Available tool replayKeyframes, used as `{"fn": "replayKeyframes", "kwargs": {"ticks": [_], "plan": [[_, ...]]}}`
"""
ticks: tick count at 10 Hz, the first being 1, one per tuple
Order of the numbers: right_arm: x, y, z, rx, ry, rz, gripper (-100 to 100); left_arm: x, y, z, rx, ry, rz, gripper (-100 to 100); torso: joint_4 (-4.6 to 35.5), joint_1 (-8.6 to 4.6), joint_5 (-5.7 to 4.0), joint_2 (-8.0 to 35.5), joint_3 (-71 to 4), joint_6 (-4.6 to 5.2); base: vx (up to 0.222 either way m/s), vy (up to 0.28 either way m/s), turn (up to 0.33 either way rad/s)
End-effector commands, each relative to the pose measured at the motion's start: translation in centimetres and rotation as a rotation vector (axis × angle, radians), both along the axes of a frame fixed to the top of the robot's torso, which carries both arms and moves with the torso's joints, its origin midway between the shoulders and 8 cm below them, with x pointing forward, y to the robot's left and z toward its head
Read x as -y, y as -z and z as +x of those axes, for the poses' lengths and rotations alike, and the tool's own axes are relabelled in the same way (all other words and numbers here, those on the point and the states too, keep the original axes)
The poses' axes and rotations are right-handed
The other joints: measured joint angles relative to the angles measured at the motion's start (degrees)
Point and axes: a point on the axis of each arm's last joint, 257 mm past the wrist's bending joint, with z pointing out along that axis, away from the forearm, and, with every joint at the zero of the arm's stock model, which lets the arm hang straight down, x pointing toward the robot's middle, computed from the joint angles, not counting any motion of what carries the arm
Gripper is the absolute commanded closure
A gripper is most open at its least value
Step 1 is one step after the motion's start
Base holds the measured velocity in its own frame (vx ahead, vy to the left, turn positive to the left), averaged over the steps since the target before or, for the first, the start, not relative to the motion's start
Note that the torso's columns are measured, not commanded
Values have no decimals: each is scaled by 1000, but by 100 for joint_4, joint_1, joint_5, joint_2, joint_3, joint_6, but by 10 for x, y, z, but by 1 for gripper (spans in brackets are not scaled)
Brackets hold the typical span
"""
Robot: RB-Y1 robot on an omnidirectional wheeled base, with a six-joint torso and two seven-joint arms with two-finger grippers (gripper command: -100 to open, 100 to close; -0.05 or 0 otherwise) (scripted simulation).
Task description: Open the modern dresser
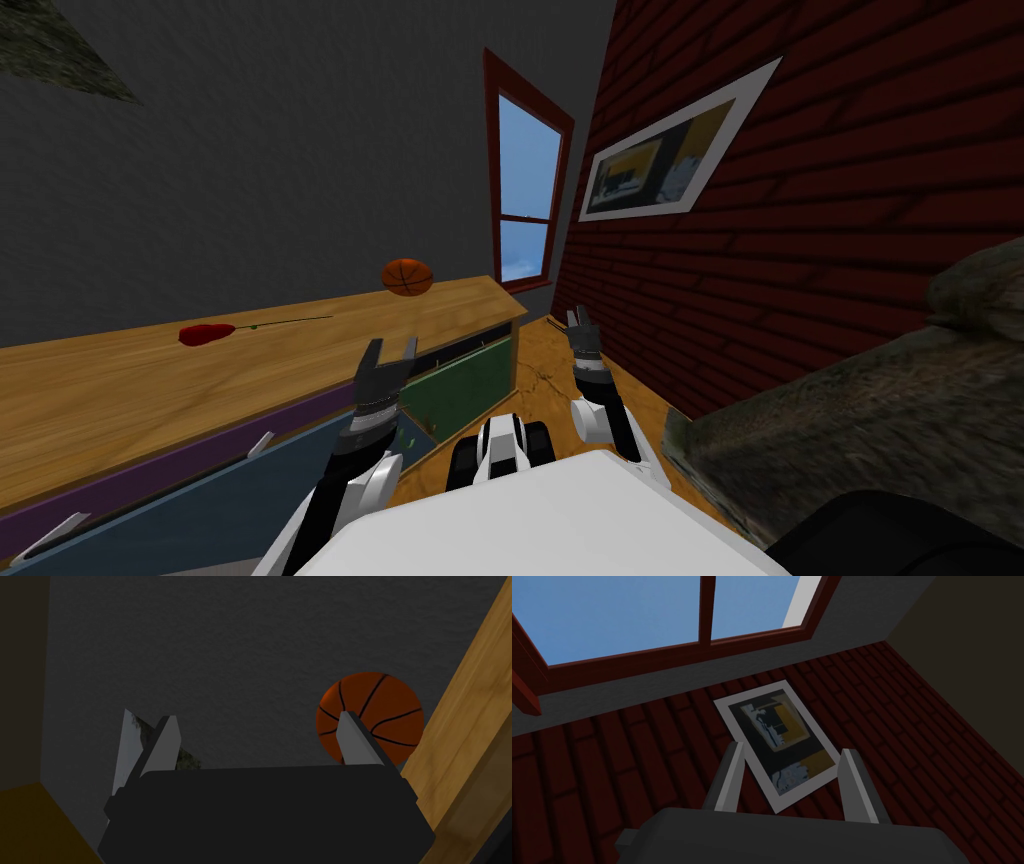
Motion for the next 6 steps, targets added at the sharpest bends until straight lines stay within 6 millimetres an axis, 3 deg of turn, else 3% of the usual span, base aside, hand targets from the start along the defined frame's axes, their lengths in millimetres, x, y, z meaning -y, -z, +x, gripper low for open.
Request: {"fn": "replayKeyframes", "kwargs": {"ticks": [1,6], "plan": [[0,0,0,0,0,0,0,-8,23,-1,-17,-3,-26,-100,0,0,0,0,0,-1,31,-61,42],[0,0,0,0,0,0,0,-18,58,-1,-39,-12,-78,-100,-20,10,16,-18,-6,8,22,-42,38]]}}
